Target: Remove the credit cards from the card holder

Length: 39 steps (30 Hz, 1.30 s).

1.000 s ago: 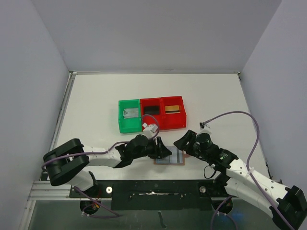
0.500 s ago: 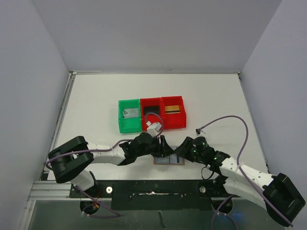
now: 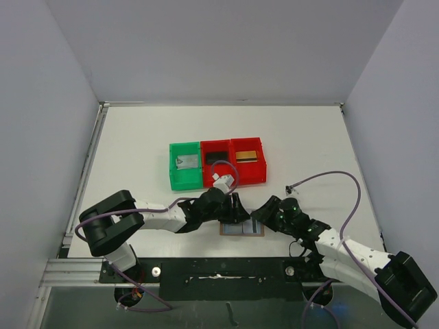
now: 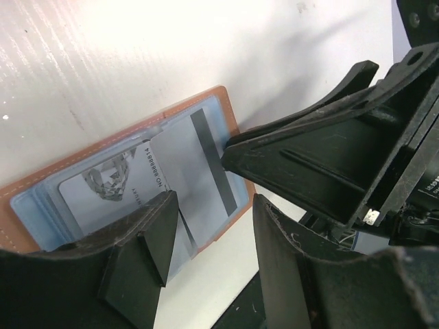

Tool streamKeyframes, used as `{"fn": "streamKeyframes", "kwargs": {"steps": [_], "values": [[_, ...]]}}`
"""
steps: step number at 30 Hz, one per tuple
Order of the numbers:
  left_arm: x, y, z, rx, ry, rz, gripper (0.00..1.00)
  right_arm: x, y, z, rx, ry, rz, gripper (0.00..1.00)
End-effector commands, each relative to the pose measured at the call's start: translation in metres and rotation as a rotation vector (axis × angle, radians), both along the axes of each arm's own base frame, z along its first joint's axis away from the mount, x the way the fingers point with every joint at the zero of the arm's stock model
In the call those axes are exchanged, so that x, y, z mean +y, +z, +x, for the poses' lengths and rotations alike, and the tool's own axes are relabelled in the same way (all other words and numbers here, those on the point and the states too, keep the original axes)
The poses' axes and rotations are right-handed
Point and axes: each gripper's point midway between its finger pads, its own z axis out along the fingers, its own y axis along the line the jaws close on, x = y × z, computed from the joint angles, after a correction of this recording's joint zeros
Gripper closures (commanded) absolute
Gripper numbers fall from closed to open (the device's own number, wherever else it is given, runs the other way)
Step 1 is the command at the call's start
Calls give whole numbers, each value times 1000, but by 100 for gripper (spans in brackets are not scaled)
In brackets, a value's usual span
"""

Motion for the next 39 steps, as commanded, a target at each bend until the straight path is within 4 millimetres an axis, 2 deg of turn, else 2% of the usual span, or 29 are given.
{"fn": "streamKeyframes", "kwargs": {"steps": [1, 4, 6, 14, 33, 39], "values": [[-7, 8, 3, 2, 17, -42, 54, -28, -41, -29, 110, -17, -99, 59], [-11, 6, 1, 20, 12, -58, 54, -27, -41, -32, 108, -6, -91, 59], [-4, -5, -2, 42, 25, -37, 54, -27, -40, -33, 106, 4, -88, 59], [3, -16, -5, 69, 43, -16, 54, -29, -41, -35, 109, 31, -125, 58], [10, -22, -5, 83, 67, 4, 55, -12, -34, -33, 85, 98, -60, 58], [12, -20, -4, 109, 114, -44, 55, -11, -34, -34, 84, 102, -51, 58]]}}
